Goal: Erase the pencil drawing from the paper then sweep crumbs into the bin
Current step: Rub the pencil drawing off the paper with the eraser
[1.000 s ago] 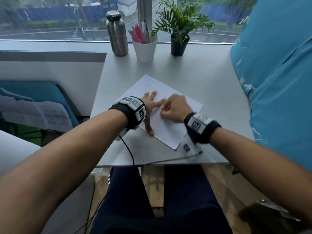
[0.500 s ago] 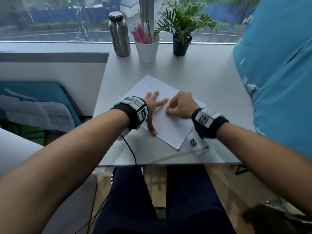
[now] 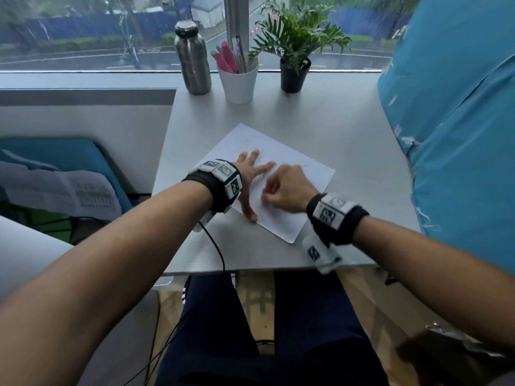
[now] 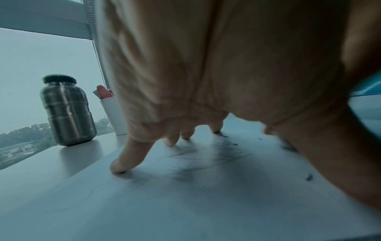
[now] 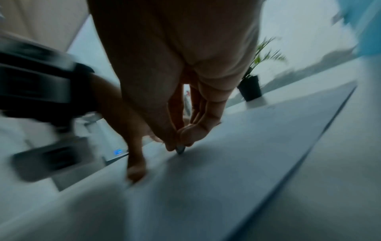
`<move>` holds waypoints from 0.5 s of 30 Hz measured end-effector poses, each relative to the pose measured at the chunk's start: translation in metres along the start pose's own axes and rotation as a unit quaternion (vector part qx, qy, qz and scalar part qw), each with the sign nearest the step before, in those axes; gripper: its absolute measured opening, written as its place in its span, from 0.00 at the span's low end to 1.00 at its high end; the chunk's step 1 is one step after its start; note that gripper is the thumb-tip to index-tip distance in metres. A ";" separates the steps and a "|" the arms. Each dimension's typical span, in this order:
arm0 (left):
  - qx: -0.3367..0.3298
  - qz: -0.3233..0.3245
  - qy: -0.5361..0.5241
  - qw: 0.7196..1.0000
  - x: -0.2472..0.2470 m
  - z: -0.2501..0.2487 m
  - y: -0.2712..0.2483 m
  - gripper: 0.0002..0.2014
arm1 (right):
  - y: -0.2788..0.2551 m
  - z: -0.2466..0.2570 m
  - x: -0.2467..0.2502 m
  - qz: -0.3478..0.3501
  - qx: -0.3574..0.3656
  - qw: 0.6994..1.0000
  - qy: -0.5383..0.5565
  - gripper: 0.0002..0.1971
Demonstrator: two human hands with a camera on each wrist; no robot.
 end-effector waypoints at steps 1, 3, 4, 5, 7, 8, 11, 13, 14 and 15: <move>0.001 -0.001 0.005 1.000 0.000 0.000 -0.001 0.78 | -0.006 0.007 -0.012 0.031 0.013 0.999 0.002 0.04; 0.002 0.003 0.005 1.000 -0.002 0.000 -0.001 0.78 | 0.001 -0.003 -0.004 0.045 -0.003 0.999 -0.012 0.05; 0.003 0.005 0.002 1.000 -0.001 0.000 0.000 0.77 | 0.010 -0.015 0.012 0.013 -0.024 1.000 -0.010 0.05; 0.002 0.006 -0.002 1.000 -0.001 -0.001 -0.001 0.77 | 0.015 -0.024 0.028 -0.024 -0.041 0.999 0.006 0.05; 0.000 0.003 -0.004 1.000 0.000 -0.001 -0.002 0.77 | 0.015 -0.025 0.035 -0.055 -0.041 0.998 0.014 0.04; -0.001 0.001 -0.002 1.000 0.001 -0.002 -0.002 0.77 | 0.011 -0.018 0.022 -0.039 -0.028 0.999 0.007 0.04; -0.003 -0.011 0.007 1.000 0.001 -0.001 -0.002 0.77 | -0.008 0.005 -0.018 0.047 0.019 0.999 -0.007 0.03; -0.005 -0.007 0.004 1.000 0.000 -0.003 -0.001 0.77 | 0.004 -0.012 0.002 0.022 -0.011 1.000 -0.013 0.04; -0.004 -0.005 0.001 1.000 0.000 -0.003 -0.001 0.77 | 0.009 -0.023 0.019 -0.012 -0.026 1.000 0.000 0.04; -0.004 -0.002 -0.003 1.000 0.000 -0.003 -0.001 0.77 | 0.012 -0.029 0.030 -0.040 -0.033 0.999 0.010 0.05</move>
Point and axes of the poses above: each hand's wrist, its own y-axis towards the middle knuckle, its own x-axis out of the back of the hand, z = x × y, the point moved 10 cm from there along y, towards the middle knuckle, and after that the axes turned 10 degrees about z, right-handed, at the moved point
